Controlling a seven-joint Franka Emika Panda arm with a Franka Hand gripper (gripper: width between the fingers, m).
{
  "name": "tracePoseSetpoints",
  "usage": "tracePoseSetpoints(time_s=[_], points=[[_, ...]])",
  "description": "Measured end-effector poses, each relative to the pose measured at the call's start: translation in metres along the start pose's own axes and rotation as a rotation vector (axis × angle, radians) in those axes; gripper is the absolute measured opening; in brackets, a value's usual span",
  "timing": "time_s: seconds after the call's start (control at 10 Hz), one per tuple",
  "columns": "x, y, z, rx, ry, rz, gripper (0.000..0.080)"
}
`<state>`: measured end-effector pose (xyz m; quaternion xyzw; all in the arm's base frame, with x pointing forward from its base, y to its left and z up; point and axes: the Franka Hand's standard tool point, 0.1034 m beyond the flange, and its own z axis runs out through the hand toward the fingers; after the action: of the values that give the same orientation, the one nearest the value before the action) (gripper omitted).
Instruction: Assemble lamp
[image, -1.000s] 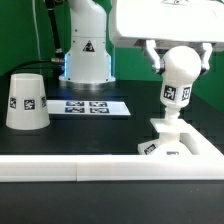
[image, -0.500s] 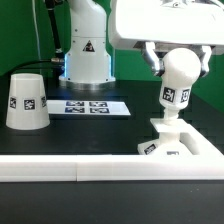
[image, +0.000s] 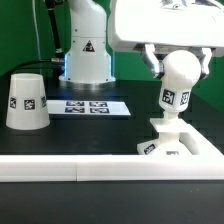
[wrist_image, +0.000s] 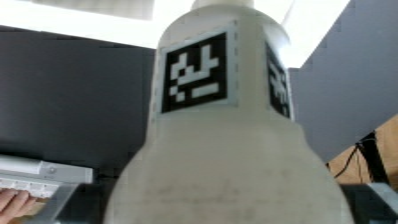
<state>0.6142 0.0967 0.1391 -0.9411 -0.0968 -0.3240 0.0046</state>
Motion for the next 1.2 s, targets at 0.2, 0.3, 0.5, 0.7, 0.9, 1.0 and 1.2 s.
tracePoseSetpoints(time_s=[0.2, 0.3, 0.5, 0.7, 0.9, 1.0, 1.2], points=[[-0.001, -0.001, 0.0, 0.001, -0.001, -0.002, 0.0579], [-0.004, -0.002, 0.0, -0.001, 0.006, -0.004, 0.0579], [-0.021, -0.008, 0.002, 0.004, -0.013, -0.011, 0.0579], [-0.025, -0.009, 0.001, 0.001, -0.002, -0.013, 0.0579], [-0.028, -0.01, -0.001, 0.0, 0.002, -0.015, 0.0579], [-0.029, -0.01, -0.002, -0.002, 0.006, -0.015, 0.0579], [-0.031, -0.012, -0.003, 0.002, 0.0, -0.017, 0.0579]])
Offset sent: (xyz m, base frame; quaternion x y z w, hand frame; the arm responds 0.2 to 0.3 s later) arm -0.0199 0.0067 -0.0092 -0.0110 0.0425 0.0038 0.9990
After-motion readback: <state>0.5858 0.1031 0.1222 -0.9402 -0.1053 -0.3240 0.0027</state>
